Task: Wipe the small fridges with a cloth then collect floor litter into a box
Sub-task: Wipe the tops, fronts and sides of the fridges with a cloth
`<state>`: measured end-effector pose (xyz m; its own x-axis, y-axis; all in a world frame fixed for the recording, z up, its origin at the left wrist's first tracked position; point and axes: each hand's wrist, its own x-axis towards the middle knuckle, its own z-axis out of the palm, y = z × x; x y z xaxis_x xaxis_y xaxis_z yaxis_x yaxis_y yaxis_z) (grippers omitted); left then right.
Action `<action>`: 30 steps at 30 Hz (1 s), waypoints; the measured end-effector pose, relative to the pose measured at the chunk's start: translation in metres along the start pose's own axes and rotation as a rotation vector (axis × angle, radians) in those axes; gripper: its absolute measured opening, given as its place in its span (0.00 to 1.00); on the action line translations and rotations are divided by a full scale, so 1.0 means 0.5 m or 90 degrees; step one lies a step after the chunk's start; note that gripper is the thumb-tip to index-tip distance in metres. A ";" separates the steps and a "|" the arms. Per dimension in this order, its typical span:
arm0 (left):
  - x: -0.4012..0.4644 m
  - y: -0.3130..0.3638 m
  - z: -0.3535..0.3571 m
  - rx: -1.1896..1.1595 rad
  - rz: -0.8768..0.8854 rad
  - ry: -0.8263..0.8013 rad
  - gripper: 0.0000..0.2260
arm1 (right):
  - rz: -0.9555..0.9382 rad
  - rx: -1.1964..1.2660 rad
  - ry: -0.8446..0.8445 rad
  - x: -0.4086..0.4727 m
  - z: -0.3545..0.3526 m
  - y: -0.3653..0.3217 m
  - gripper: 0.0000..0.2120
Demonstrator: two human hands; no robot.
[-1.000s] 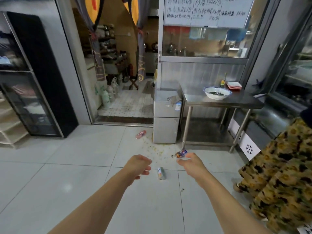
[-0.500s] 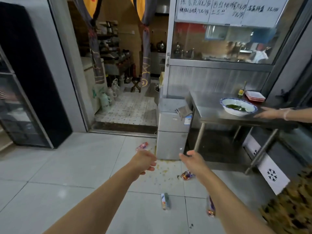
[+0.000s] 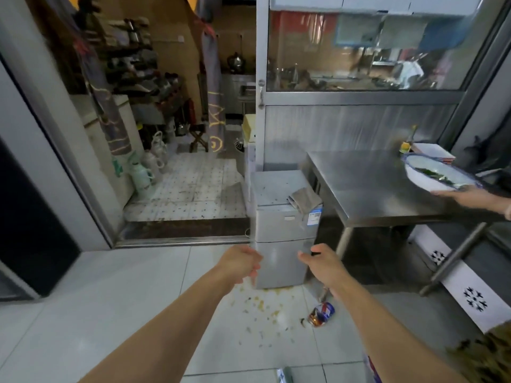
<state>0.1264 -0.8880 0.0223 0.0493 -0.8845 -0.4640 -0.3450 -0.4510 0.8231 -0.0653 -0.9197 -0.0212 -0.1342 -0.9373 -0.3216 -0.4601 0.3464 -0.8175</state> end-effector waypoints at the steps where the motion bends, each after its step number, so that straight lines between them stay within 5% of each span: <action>1: 0.041 0.013 -0.004 0.002 0.001 -0.002 0.03 | 0.002 -0.004 -0.001 0.044 0.006 -0.010 0.18; 6: 0.251 0.090 -0.023 -0.012 -0.011 -0.003 0.05 | 0.010 0.039 -0.005 0.277 0.025 -0.052 0.16; 14: 0.542 0.178 -0.048 0.000 -0.074 -0.025 0.04 | 0.061 0.023 0.005 0.547 0.034 -0.104 0.26; 30: 1.080 0.287 0.008 0.136 -0.009 -0.241 0.06 | 0.205 -0.024 0.143 0.900 0.079 -0.086 0.25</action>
<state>0.0998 -1.4297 -0.1112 -0.2783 -0.7546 -0.5943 -0.5351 -0.3921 0.7483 -0.0712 -1.3549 -0.1500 -0.4635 -0.7676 -0.4427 -0.3943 0.6261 -0.6727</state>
